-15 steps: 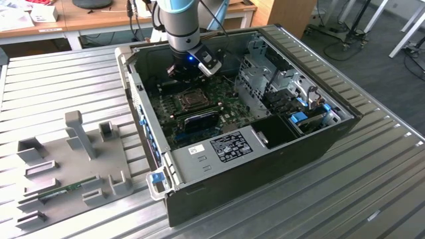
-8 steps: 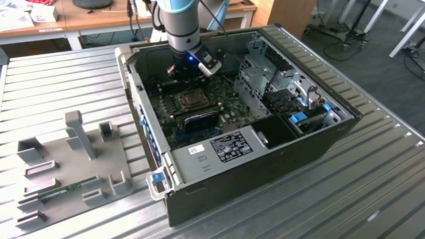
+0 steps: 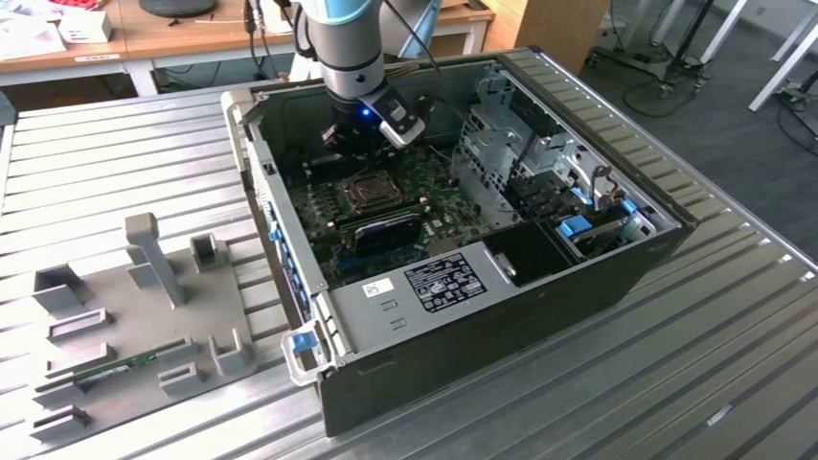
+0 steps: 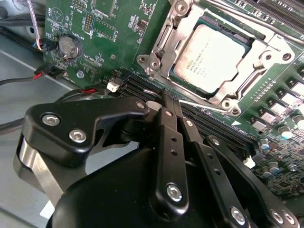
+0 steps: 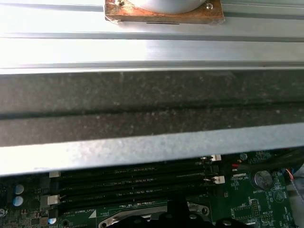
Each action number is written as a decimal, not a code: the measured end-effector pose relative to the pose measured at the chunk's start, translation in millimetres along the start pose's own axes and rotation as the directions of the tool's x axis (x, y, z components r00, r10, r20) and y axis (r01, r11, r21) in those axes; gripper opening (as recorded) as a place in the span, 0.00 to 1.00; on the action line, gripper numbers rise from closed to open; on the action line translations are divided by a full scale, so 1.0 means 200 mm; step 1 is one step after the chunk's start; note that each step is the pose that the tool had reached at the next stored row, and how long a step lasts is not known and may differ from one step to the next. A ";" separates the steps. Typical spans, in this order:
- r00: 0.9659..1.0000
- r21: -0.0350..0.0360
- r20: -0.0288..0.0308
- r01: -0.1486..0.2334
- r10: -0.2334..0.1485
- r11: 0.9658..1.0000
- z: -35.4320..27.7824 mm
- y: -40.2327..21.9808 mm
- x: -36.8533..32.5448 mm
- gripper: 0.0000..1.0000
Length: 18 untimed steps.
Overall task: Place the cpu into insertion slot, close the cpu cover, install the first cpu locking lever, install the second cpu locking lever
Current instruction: 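Install the first cpu locking lever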
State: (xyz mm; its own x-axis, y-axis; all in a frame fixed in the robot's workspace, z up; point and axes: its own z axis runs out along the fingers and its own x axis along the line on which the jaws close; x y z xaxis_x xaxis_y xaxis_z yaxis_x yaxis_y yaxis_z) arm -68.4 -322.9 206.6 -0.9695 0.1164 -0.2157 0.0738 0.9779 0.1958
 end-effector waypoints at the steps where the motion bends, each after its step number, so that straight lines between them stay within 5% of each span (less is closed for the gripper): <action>1: 1.000 0.000 0.001 -0.002 0.002 1.000 0.000 0.001 0.001 0.10; 18: 1.000 -0.010 0.020 -0.023 0.024 1.000 0.002 0.028 0.018 0.10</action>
State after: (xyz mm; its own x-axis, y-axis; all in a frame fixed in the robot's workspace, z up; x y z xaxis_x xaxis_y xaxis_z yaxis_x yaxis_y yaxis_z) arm -71.3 -316.9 206.6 -0.9626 0.1429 -0.2301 0.0942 0.9730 0.2105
